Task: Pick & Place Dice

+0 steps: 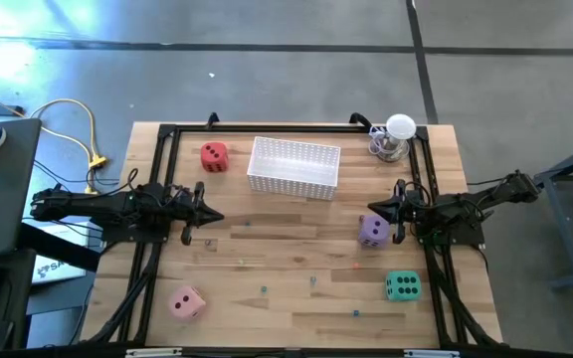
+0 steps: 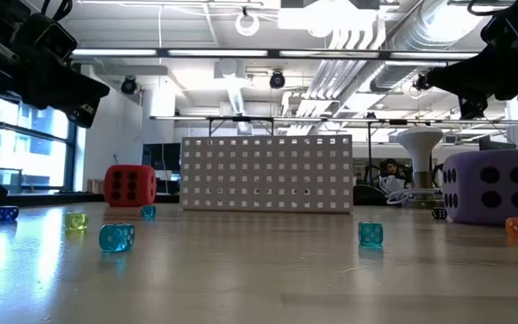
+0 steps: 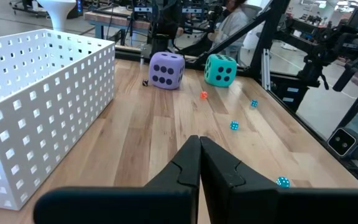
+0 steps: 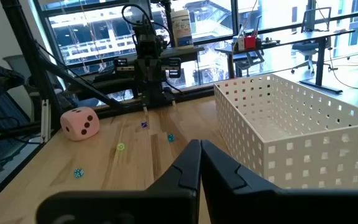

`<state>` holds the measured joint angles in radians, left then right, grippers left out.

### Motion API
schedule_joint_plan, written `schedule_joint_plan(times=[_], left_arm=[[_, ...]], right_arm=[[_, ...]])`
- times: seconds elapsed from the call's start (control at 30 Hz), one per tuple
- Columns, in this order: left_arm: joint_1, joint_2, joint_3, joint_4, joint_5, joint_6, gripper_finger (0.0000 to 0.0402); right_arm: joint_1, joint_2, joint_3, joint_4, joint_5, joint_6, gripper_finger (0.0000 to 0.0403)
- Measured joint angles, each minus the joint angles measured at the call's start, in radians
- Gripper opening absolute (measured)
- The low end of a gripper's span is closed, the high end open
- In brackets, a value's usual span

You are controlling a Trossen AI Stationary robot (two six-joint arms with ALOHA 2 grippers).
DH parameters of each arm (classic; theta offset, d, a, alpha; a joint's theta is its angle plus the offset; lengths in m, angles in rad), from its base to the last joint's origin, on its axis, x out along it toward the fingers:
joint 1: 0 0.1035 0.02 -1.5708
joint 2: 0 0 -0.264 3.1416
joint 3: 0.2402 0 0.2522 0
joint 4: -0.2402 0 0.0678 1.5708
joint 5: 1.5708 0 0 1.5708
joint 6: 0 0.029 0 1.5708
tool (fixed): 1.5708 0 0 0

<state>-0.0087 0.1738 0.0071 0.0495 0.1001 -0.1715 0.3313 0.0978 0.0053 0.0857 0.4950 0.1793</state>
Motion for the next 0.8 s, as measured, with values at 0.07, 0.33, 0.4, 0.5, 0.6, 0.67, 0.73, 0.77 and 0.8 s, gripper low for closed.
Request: schedule_joint_plan(times=[0.07, 0.33, 0.4, 0.5, 0.6, 0.67, 0.73, 0.77, 0.8], left_arm=[[0.0, 0.0, 0.0, 0.003, 0.0, 0.0, 0.0], [0.0, 0.0, 0.0, 0.026, 0.0, -0.037, 0.0], [0.0, 0.0, 0.0, 0.026, 0.002, -0.039, 0.0], [-0.009, 0.0, 0.0, 0.026, 0.004, -0.04, 0.0], [-0.035, 0.0, 0.0, 0.026, 0.049, -0.077, 0.0], [-0.056, 0.0, 0.0, 0.026, 0.062, -0.064, 0.0], [-0.073, 0.0, 0.0, 0.026, 0.057, 0.012, 0.0], [-0.079, 0.0, 0.0, 0.026, 0.05, 0.064, 0.0], [-0.084, 0.0, 0.0, 0.026, 0.04, 0.117, 0.0]], right_arm=[[0.0, 0.0, 0.0, 0.0, 0.0, 0.0, 0.0003], [0.0, 0.0, 0.0, 0.0, 0.0, 0.0, 0.0003], [0.0, 0.0, 0.0, 0.0, 0.0, 0.0, 0.0003], [0.0, 0.0, 0.0, 0.0, 0.0, 0.0, 0.0003], [0.0, 0.0, 0.0, 0.0, 0.0, 0.0, 0.0003], [0.0, 0.0, 0.0, 0.001, 0.0, 0.0, 0.0003], [0.0, 0.0, 0.0, 0.001, 0.0, 0.0, 0.0003], [0.0, 0.0, 0.0, 0.001, 0.0, 0.0, 0.0003], [0.0, 0.0, 0.0, 0.002, 0.0, 0.0, 0.0003]])
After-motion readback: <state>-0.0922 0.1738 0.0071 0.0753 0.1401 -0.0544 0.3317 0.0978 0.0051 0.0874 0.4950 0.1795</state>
